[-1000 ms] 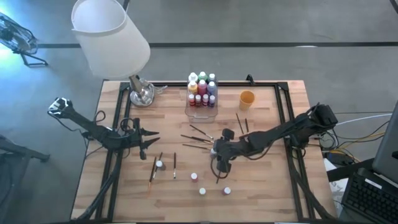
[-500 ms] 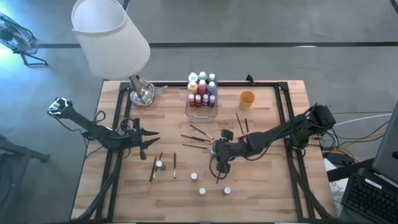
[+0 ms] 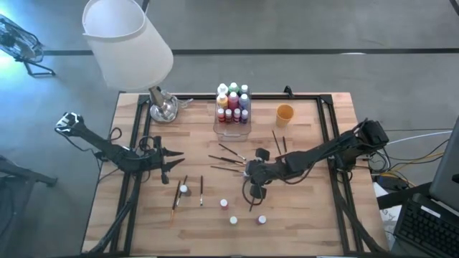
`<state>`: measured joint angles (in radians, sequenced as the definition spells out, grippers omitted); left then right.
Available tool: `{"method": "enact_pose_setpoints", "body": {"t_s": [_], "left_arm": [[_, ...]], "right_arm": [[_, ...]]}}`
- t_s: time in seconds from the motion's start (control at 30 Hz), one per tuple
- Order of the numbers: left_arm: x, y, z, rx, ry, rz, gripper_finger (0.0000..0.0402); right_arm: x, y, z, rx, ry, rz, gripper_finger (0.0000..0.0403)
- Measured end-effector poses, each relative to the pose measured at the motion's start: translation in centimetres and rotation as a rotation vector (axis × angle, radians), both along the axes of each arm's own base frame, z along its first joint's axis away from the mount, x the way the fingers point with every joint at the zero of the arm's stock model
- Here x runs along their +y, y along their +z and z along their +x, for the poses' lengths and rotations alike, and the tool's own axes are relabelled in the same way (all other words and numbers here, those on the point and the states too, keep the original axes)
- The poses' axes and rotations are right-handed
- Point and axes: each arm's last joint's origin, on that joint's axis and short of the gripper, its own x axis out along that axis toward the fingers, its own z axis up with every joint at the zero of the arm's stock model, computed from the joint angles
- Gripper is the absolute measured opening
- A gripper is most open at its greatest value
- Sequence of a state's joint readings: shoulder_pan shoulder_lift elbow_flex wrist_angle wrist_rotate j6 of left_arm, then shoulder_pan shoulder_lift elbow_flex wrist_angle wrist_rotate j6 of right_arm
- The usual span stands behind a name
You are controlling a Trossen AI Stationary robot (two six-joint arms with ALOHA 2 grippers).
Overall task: Pick & Place Paint Supplies
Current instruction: Put the small gray paint bottle into the bin
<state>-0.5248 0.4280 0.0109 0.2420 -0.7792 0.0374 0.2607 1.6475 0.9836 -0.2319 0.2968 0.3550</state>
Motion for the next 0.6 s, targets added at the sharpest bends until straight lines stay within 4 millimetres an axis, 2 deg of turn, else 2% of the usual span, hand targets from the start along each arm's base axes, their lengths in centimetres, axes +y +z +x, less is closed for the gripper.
{"method": "enact_pose_setpoints", "body": {"t_s": [0.3, 0.47, 0.6], "left_arm": [[0.0, -0.2, 0.0, 0.012, 0.001, -0.013, 0.0108], [-0.1, -1.0, -0.2, 0.035, -0.024, -0.257, 0.0108], [-0.1, -1.2, -0.2, 0.043, -0.017, -0.3, 0.0108]], "right_arm": [[-0.2, 2.4, -0.6, -0.073, 0.024, -0.015, 0.0113], [-0.5, 3.5, -0.8, -0.11, 0.013, -0.014, 0.0118], [-0.5, 4.3, -1.1, -0.134, 0.017, -0.011, 0.0114]]}}
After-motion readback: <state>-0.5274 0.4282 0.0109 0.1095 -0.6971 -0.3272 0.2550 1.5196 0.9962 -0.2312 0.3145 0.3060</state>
